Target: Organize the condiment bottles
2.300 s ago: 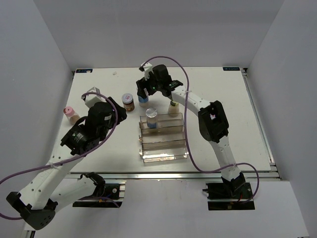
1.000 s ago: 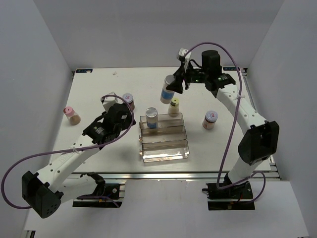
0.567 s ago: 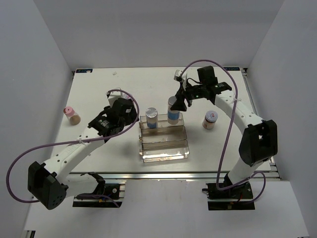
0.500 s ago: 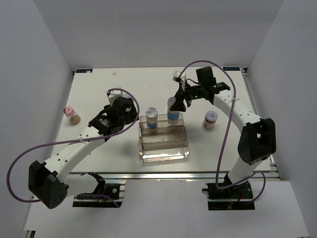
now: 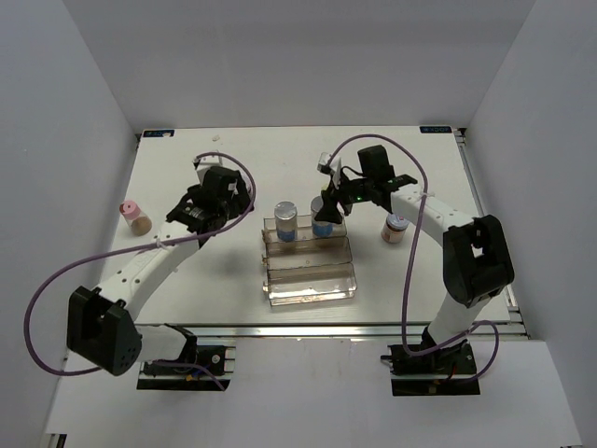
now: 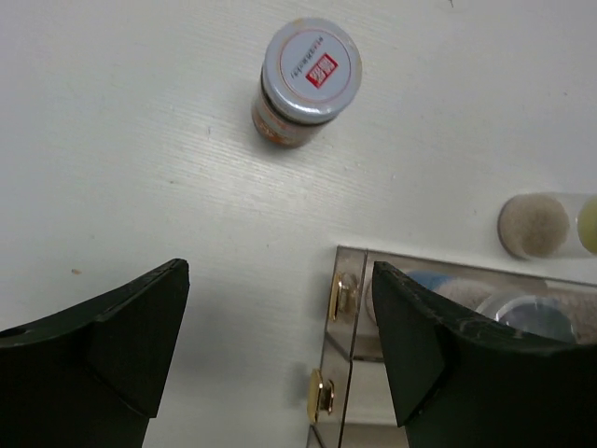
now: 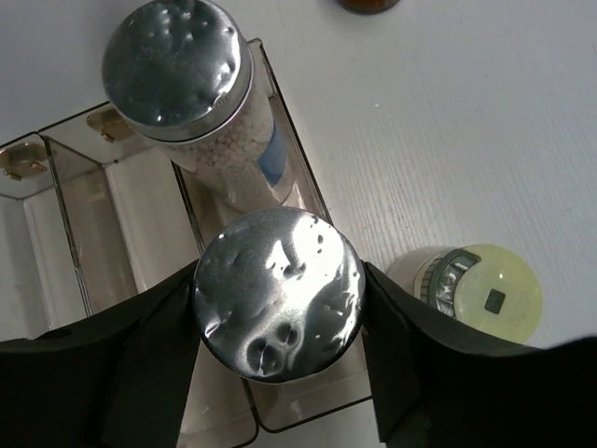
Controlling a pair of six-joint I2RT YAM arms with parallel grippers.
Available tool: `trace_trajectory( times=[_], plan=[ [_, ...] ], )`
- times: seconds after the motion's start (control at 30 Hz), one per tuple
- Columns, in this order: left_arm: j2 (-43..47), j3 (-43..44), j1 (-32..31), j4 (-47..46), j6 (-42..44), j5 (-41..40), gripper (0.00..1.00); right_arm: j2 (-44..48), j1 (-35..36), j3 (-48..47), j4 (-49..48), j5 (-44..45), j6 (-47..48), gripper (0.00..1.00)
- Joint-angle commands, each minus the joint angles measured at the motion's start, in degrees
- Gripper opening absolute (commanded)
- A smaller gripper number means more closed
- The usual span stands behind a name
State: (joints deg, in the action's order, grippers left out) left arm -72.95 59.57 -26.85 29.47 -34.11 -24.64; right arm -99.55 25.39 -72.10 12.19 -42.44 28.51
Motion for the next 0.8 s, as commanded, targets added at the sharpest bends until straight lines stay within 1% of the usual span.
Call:
trace_trajectory(
  times=[0.0,0.03,0.07,0.23,0.4,0.43,0.47,0.6,0.77],
  plan=[
    [-2.7,3.9,2.8,-3.5,3.4,3.2,0.89,3.5,0.0,2.2,-5.2,0.2,0.9,0.63],
    [-5.1,5.5,3.1,-3.6,4.7,3.3,0.89,3.7,0.0,2.5,-5.2,0.2,0.9,0.81],
    [-6.2,6.3,3.2,-3.8,5.5,3.4,0.89,4.3,0.0,2.7,-4.8,-0.2,1.1,0.89],
    [-14.1,12.1,3.3,-3.5,8.7,2.9,0.91,7.6,-0.1,3.6,-4.3,-0.1,0.1,0.89],
    [-23.0,18.7,3.6,-1.7,10.1,0.1,0.91,14.2,-0.9,4.1,-1.3,-0.2,-2.9,0.89],
    [-25.6,20.8,3.7,-0.7,10.5,-0.3,0.91,16.0,-1.5,4.0,-0.2,-0.5,-4.1,0.89],
    [-25.7,20.8,3.9,-0.1,10.6,-0.3,0.92,16.9,-1.8,4.0,0.2,-0.6,-4.6,0.89],
    [-31.9,25.9,5.0,1.4,11.3,-0.8,0.92,21.1,-5.4,5.4,0.4,-2.9,-8.4,0.89],
    [-37.3,30.9,5.7,4.4,11.6,-1.3,0.92,24.5,-8.6,8.3,0.3,-2.8,-9.9,0.89]
  ],
)
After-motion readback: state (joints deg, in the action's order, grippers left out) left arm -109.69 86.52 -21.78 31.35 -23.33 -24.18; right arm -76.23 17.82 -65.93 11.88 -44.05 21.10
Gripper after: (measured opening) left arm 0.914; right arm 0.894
